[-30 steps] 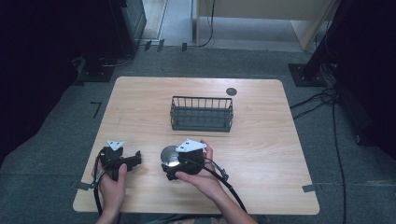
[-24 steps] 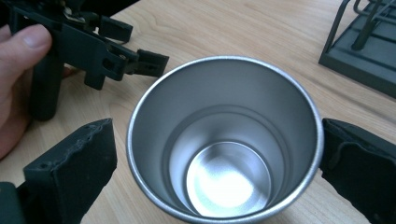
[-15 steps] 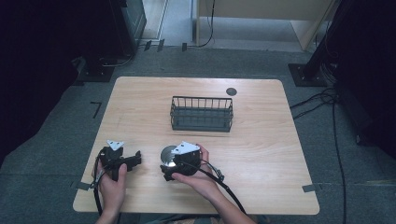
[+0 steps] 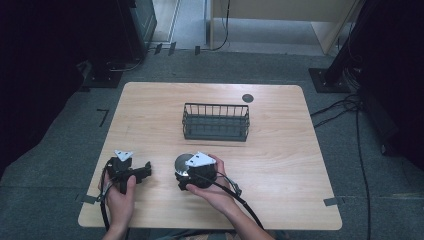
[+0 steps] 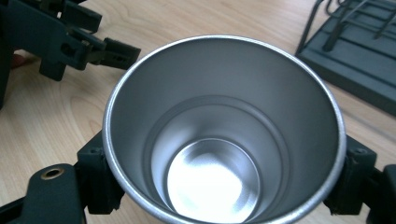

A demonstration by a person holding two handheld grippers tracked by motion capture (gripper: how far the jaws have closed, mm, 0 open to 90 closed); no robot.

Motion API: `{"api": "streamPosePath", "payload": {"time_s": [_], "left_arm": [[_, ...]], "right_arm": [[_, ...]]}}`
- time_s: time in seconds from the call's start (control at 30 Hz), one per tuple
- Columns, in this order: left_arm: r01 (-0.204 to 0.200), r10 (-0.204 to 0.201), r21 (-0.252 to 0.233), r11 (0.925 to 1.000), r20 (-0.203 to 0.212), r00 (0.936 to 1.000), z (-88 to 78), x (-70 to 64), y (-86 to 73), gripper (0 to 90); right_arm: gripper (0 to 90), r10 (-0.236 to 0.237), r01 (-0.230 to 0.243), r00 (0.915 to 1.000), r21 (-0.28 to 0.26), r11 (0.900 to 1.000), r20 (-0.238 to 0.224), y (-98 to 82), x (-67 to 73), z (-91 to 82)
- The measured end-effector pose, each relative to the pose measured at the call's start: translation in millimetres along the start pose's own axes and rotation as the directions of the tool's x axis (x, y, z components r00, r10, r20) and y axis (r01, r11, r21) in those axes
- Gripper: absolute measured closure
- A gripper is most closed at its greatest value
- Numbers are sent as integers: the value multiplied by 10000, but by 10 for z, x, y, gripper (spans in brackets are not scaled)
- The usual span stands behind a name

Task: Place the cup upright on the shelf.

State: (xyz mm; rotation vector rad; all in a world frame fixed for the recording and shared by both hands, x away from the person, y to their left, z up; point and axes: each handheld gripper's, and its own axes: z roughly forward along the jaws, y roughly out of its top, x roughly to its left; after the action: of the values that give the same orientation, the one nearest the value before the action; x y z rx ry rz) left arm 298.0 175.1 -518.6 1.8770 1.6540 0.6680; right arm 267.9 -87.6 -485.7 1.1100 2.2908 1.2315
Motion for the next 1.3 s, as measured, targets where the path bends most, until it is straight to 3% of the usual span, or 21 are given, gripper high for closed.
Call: {"api": "streamPosePath", "payload": {"time_s": [1.3], "left_arm": [[-16,16,7,10000,8,10000,-1,0,0,0]], "right_arm": [[183,408,-354,9955,-628,9974,861,271,-555,-517]]}}
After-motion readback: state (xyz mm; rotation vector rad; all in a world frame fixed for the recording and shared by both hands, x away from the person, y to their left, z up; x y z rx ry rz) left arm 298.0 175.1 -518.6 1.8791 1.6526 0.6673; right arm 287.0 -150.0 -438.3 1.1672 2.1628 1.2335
